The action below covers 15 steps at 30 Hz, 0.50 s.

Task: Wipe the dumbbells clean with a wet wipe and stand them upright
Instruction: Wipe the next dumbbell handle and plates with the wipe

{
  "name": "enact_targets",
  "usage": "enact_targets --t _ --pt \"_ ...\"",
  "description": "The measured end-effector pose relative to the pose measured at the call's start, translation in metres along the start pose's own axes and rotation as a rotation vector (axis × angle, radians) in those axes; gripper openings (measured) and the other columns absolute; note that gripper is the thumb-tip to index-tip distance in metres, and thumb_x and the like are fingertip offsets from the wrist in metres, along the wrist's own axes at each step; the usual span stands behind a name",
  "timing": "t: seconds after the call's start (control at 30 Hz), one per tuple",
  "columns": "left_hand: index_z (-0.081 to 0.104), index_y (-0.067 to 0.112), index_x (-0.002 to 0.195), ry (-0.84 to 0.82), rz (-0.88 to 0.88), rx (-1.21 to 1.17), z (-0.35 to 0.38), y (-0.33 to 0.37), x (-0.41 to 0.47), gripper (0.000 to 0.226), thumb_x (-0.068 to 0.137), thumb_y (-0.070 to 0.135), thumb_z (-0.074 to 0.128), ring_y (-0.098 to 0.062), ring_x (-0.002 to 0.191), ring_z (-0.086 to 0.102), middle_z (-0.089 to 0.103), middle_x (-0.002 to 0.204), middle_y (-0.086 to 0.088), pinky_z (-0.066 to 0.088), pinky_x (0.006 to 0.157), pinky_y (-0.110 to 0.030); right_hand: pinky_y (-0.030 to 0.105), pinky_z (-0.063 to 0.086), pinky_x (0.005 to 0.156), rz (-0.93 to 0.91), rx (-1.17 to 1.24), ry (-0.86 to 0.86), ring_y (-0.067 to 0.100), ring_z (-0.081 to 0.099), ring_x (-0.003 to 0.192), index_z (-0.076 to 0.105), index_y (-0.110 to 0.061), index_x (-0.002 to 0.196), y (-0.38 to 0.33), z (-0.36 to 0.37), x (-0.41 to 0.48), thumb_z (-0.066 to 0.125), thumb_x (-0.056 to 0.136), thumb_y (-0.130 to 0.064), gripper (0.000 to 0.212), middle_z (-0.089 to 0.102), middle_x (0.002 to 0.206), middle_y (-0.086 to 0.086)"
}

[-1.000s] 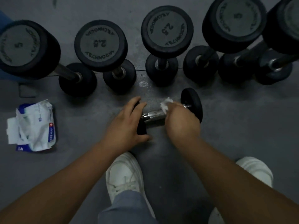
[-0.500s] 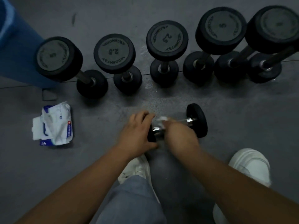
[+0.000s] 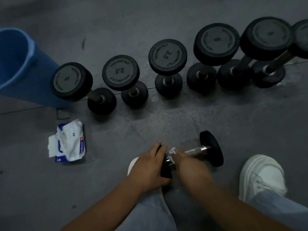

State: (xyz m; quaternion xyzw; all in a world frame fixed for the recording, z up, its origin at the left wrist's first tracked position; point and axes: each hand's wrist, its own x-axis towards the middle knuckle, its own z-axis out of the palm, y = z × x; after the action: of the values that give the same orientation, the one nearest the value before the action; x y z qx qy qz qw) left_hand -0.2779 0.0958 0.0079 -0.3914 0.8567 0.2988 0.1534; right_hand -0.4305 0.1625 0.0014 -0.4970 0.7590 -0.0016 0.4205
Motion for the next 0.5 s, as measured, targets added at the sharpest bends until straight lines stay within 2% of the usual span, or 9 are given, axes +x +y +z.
enact_targets --t 0.07,0.1,0.17,0.27,0.3,0.4,0.43,0.47,0.5 --pt "0.007 0.023 0.156 -0.008 0.014 0.033 0.006 0.001 -0.002 0.118 0.068 0.061 0.075 -0.02 0.145 0.026 0.003 0.164 -0.001 0.024 0.114 -0.027 0.037 0.043 0.096 0.081 0.085 0.024 0.023 0.054 0.122 0.047 -0.021 0.14 0.019 -0.011 0.012 0.036 0.104 -0.024 0.038 0.05 0.142 -0.001" --pt "0.007 0.023 0.156 -0.013 0.023 0.037 0.009 0.0 -0.002 0.12 0.067 0.064 0.075 -0.02 0.146 0.024 0.004 0.164 -0.001 0.023 0.115 -0.027 0.031 0.041 0.1 0.129 0.104 0.06 0.017 0.051 0.127 0.046 -0.022 0.142 0.027 -0.012 0.016 0.034 0.105 -0.027 0.039 0.047 0.146 -0.003" --pt "0.008 0.024 0.157 -0.042 0.03 0.011 0.01 -0.005 0.0 0.123 0.063 0.068 0.075 -0.018 0.146 0.024 0.006 0.164 0.001 0.023 0.116 -0.027 0.027 0.044 0.089 0.2 0.12 0.061 0.017 0.054 0.122 0.048 -0.027 0.139 0.027 -0.008 0.008 0.029 0.105 -0.03 0.039 0.053 0.141 -0.003" --pt "0.016 0.032 0.155 -0.057 -0.023 -0.144 -0.004 -0.022 0.01 0.117 0.062 0.069 0.077 -0.011 0.141 0.034 0.02 0.161 0.009 0.03 0.113 -0.024 0.034 0.044 0.095 0.022 0.112 -0.024 0.02 0.058 0.118 0.044 -0.03 0.139 0.0 -0.002 -0.002 0.029 0.105 -0.034 0.037 0.054 0.138 -0.006" --pt "0.023 0.035 0.153 0.003 -0.053 -0.212 -0.011 -0.028 0.011 0.108 0.065 0.068 0.077 -0.008 0.135 0.041 0.029 0.158 0.011 0.033 0.11 -0.023 0.036 0.045 0.095 0.023 0.098 0.037 0.023 0.058 0.116 0.044 -0.029 0.139 -0.003 -0.006 0.004 0.03 0.105 -0.033 0.037 0.054 0.137 -0.005" --pt "0.049 0.029 0.138 0.433 -0.083 -0.333 -0.025 -0.038 0.019 0.062 0.085 0.058 0.063 0.0 0.118 0.048 0.051 0.138 0.012 0.046 0.101 -0.032 0.035 0.044 0.096 0.128 0.126 0.276 0.021 0.055 0.119 0.046 -0.028 0.139 0.017 -0.024 0.045 0.031 0.103 -0.028 0.039 0.052 0.139 -0.005" --pt "0.049 0.026 0.137 0.483 -0.069 -0.313 -0.027 -0.037 0.023 0.058 0.087 0.055 0.059 -0.004 0.12 0.049 0.049 0.139 0.009 0.048 0.1 -0.037 0.033 0.041 0.102 0.122 0.175 0.308 0.017 0.052 0.124 0.044 -0.029 0.141 0.017 -0.027 0.057 0.032 0.103 -0.027 0.04 0.047 0.145 -0.008" --pt "0.043 0.025 0.142 0.436 -0.066 -0.281 -0.029 -0.033 0.03 0.066 0.086 0.055 0.06 -0.009 0.127 0.046 0.039 0.149 0.006 0.047 0.103 -0.04 0.03 0.038 0.107 0.049 0.195 0.314 0.013 0.049 0.128 0.042 -0.031 0.143 0.012 -0.028 0.067 0.034 0.103 -0.025 0.041 0.04 0.15 -0.013" --pt "0.032 0.025 0.149 0.338 -0.071 -0.246 -0.029 -0.03 0.038 0.082 0.081 0.056 0.067 -0.014 0.134 0.04 0.02 0.16 0.005 0.044 0.106 -0.04 0.033 0.039 0.109 -0.071 0.167 0.295 0.013 0.049 0.128 0.04 -0.033 0.143 0.001 -0.029 0.076 0.037 0.101 -0.023 0.043 0.033 0.154 -0.018"
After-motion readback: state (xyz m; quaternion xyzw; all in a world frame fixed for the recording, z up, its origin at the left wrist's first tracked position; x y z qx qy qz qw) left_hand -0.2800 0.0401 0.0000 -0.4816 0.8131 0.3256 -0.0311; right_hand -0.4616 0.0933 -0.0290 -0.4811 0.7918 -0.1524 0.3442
